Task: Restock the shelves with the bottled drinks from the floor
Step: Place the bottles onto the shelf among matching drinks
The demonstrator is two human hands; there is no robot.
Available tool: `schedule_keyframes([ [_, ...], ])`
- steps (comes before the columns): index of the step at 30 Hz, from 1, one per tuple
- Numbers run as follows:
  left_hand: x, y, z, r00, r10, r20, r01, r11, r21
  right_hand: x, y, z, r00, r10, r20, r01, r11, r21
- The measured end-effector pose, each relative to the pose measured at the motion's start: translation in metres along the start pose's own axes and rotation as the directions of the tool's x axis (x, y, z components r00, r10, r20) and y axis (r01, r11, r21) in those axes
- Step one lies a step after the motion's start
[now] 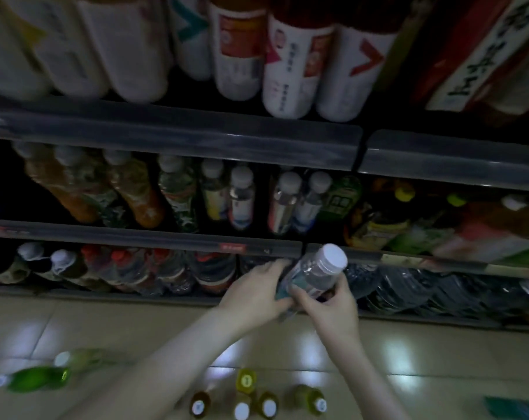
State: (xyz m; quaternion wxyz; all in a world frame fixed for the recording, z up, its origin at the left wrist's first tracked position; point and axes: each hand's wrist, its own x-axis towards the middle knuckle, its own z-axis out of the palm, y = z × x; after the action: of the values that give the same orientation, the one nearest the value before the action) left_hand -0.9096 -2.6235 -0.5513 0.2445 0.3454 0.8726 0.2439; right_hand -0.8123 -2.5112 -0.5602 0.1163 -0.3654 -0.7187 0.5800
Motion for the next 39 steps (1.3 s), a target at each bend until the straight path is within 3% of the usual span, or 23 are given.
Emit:
schedule_keyframes([
  [2, 0.023, 0.011, 0.015, 0.997, 0.068, -0.043, -0.066, 0.997, 0.044, 0.011, 0.015, -0.023, 0.998, 0.021, -0.055, -0.018, 0.999, 0.045],
  [4, 0.043, 0.016, 0.023, 0.982, 0.065, -0.177, -0.059, 0.997, 0.039, 0.021, 0.025, -0.040, 0.996, 0.027, -0.081, -0.020, 0.996, 0.086],
  [8, 0.079, 0.017, 0.020, 0.843, -0.058, -0.535, 0.027, 0.997, -0.067, 0.041, 0.031, -0.060, 0.997, 0.014, -0.072, -0.005, 0.992, 0.130],
  [11, 0.104, 0.018, 0.008, 0.765, -0.036, -0.644, 0.007, 0.999, -0.048, 0.052, 0.029, -0.064, 0.998, -0.008, -0.061, 0.017, 0.990, 0.140],
  [16, 0.133, 0.020, -0.008, 0.772, -0.031, -0.635, 0.098, 0.993, 0.071, 0.063, 0.021, -0.060, 0.999, -0.034, -0.041, 0.040, 0.984, 0.175],
  [19, 0.128, 0.024, -0.008, 0.739, -0.085, -0.668, 0.157, 0.986, 0.048, 0.066, 0.018, -0.054, 0.997, -0.041, -0.065, 0.053, 0.978, 0.203],
  [24, 0.094, 0.005, 0.017, 0.661, 0.030, -0.750, -0.025, 1.000, 0.018, 0.064, 0.018, -0.048, 0.991, -0.031, -0.130, 0.061, 0.971, 0.232],
  [29, 0.078, -0.007, 0.011, 0.630, -0.047, -0.775, -0.054, 0.993, -0.104, 0.065, 0.020, -0.044, 0.984, -0.043, -0.172, 0.087, 0.963, 0.256],
  [31, 0.086, -0.005, 0.003, 0.662, -0.014, -0.749, -0.028, 0.999, -0.043, 0.065, 0.020, -0.042, 0.982, -0.046, -0.181, 0.094, 0.960, 0.264],
  [34, 0.111, 0.005, -0.014, 0.755, -0.101, -0.647, 0.131, 0.991, -0.001, 0.063, 0.017, -0.036, 0.983, -0.059, -0.176, 0.104, 0.960, 0.261],
  [36, 0.123, 0.017, -0.018, 0.765, -0.006, -0.645, 0.158, 0.971, 0.178, 0.061, 0.016, -0.031, 0.982, -0.064, -0.177, 0.108, 0.961, 0.253],
  [39, 0.133, 0.017, -0.009, 0.711, 0.105, -0.695, 0.184, 0.927, 0.328, 0.058, 0.014, -0.022, 0.983, -0.067, -0.169, 0.105, 0.968, 0.228],
])
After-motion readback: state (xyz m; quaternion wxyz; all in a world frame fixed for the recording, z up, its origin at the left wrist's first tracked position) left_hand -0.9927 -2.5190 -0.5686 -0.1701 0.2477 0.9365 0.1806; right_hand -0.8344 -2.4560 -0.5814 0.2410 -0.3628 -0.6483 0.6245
